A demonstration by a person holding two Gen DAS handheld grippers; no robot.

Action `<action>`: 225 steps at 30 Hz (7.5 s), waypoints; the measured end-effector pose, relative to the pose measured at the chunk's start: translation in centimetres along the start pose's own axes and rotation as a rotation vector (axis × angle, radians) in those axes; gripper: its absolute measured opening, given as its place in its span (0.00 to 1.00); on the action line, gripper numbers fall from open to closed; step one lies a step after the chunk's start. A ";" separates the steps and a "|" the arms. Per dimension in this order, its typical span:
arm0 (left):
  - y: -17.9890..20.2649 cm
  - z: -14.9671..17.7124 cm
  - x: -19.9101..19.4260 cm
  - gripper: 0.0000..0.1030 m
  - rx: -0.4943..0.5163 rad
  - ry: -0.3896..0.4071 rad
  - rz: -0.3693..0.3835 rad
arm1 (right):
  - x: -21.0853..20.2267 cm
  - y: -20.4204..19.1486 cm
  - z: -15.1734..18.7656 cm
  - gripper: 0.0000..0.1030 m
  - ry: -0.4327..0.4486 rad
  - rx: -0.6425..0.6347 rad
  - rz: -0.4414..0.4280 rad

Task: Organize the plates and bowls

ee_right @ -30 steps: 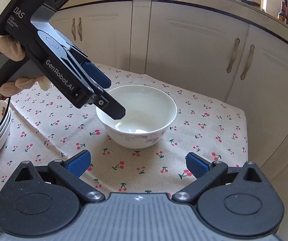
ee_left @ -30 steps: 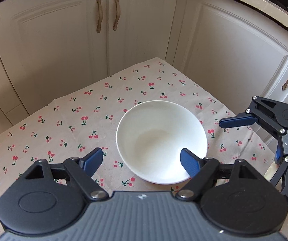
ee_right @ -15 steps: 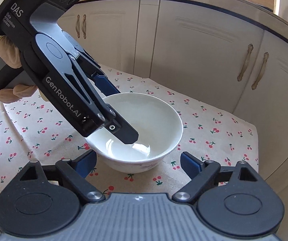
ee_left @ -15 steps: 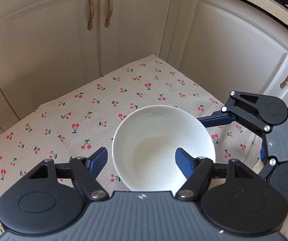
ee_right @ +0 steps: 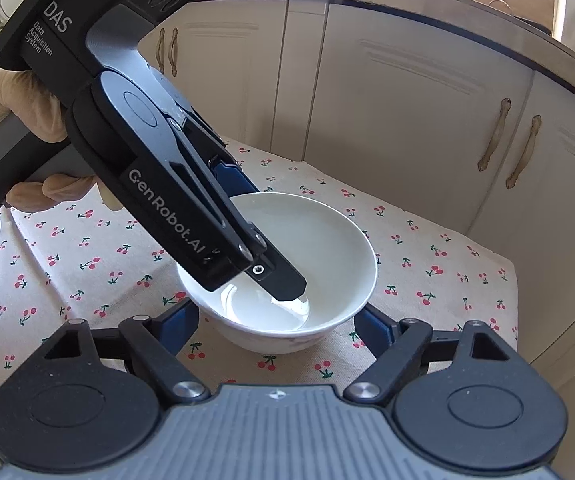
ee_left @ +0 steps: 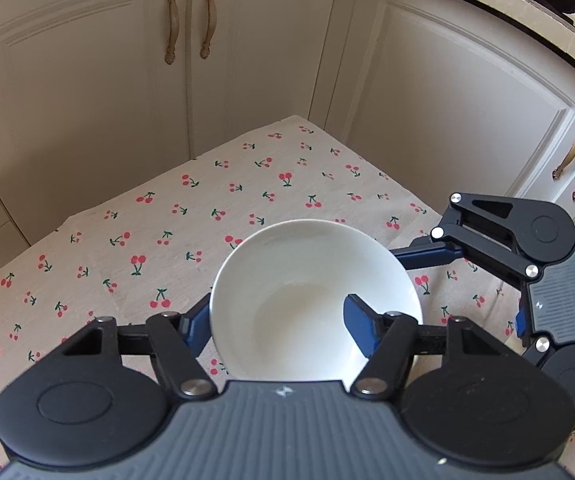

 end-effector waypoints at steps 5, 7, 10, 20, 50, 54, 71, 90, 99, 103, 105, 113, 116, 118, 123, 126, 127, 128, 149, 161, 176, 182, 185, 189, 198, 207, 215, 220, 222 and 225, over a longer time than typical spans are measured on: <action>0.0 0.0 0.1 0.65 -0.001 -0.002 -0.005 | 0.0 -0.1 -0.1 0.85 -0.006 0.005 0.004; 0.2 0.1 0.0 0.65 0.002 -0.004 -0.007 | -0.1 -0.2 -0.1 0.85 -0.010 0.005 0.006; 0.4 0.2 -0.3 0.65 0.008 0.001 -0.007 | -0.3 -0.3 0.0 0.85 -0.015 0.011 0.001; 2.0 1.6 -2.1 0.65 0.007 0.005 0.000 | -2.6 -1.8 0.6 0.85 -0.027 0.014 0.000; 9.5 8.2 -11.9 0.67 0.032 0.069 -0.022 | -13.0 -10.0 4.0 0.85 -0.006 0.000 0.030; 10.3 9.2 -12.9 0.67 0.034 0.080 -0.019 | -14.0 -10.9 4.4 0.85 -0.003 -0.002 0.030; 14.4 13.8 -15.4 0.71 0.042 0.093 0.001 | -18.2 -15.4 7.1 0.85 -0.018 -0.042 0.064; 16.7 17.0 -14.4 0.71 0.040 0.057 0.091 | -19.3 -16.8 10.8 0.85 -0.075 0.013 0.009; 16.6 17.6 -13.6 0.71 0.036 0.039 0.088 | -18.8 -17.0 11.4 0.85 -0.086 0.023 -0.008; 16.5 17.6 -13.4 0.71 0.033 0.035 0.089 | -18.8 -16.9 11.5 0.85 -0.083 0.033 -0.016; 16.5 17.7 -13.3 0.71 0.032 0.035 0.089 | -18.8 -16.9 11.4 0.85 -0.083 0.037 -0.019; 16.3 17.7 -12.8 0.72 0.023 0.035 0.095 | -18.8 -16.9 11.4 0.85 -0.081 0.050 -0.029; 16.2 17.7 -12.7 0.72 0.019 0.038 0.094 | -18.7 -16.9 11.4 0.85 -0.080 0.055 -0.031; 16.2 17.7 -12.7 0.73 0.017 0.039 0.095 | -18.7 -16.9 11.4 0.85 -0.081 0.061 -0.037; 16.2 17.9 -12.8 0.77 0.021 0.049 0.096 | -18.4 -17.0 11.7 0.91 -0.082 0.055 -0.038; 16.0 18.0 -13.0 0.78 0.017 0.057 0.096 | -19.1 -17.1 11.7 0.97 -0.050 0.052 -0.049; 15.9 18.0 -13.2 0.78 0.012 0.062 0.098 | -19.3 -17.0 11.7 0.97 -0.042 0.054 -0.051; 15.8 18.1 -13.4 0.79 0.007 0.069 0.102 | -19.5 -17.0 11.7 0.98 -0.037 0.055 -0.046; 15.3 25.1 -14.2 0.97 0.154 0.091 0.023 | -17.5 -16.6 16.0 1.00 -0.122 0.059 0.010; 15.8 24.2 -10.8 0.97 0.279 0.023 0.048 | -15.3 -15.9 15.7 1.00 -0.162 0.026 -0.019; 15.7 23.1 -8.7 0.98 0.317 -0.040 0.068 | -13.7 -15.3 14.8 1.00 -0.187 -0.079 -0.077; 15.7 23.2 -8.7 0.98 0.351 -0.034 0.097 | -13.4 -15.1 14.5 1.00 -0.186 -0.117 -0.094; 15.7 22.9 -8.9 0.98 0.389 -0.021 0.118 | -13.3 -15.0 14.3 1.00 -0.186 -0.134 -0.109; 15.7 22.6 -9.2 0.98 0.419 -0.014 0.137 | -13.4 -15.1 13.9 1.00 -0.184 -0.163 -0.128; 15.6 22.6 -9.0 0.95 0.475 -0.035 0.158 | -14.0 -15.7 13.2 0.96 -0.184 -0.240 -0.159; 15.4 22.2 -9.2 0.89 0.498 -0.045 0.179 | -14.3 -15.9 13.2 0.91 -0.200 -0.268 -0.178; 15.7 21.7 -8.9 0.88 0.530 -0.062 0.198 | -14.4 -16.0 13.1 0.90 -0.206 -0.279 -0.177; 15.9 21.6 -8.8 0.84 0.550 -0.065 0.210 | -14.2 -16.0 13.0 0.89 -0.211 -0.283 -0.182; 15.8 21.5 -8.8 0.84 0.553 -0.069 0.213 | -14.2 -15.9 13.0 0.89 -0.213 -0.284 -0.186; 15.9 21.6 -8.8 0.83 0.555 -0.070 0.214 | -14.0 -15.9 12.9 0.89 -0.216 -0.287 -0.192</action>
Point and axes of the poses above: each gripper's, at about its wrist camera, not at the fingertips, and x roughly the way its jaws point, y to its right, z to its underside, the point moved 4 cm from there along x, roughly the way its jaws point, and after that the axes turned 10 degrees about -y, right-handed, at the moved point
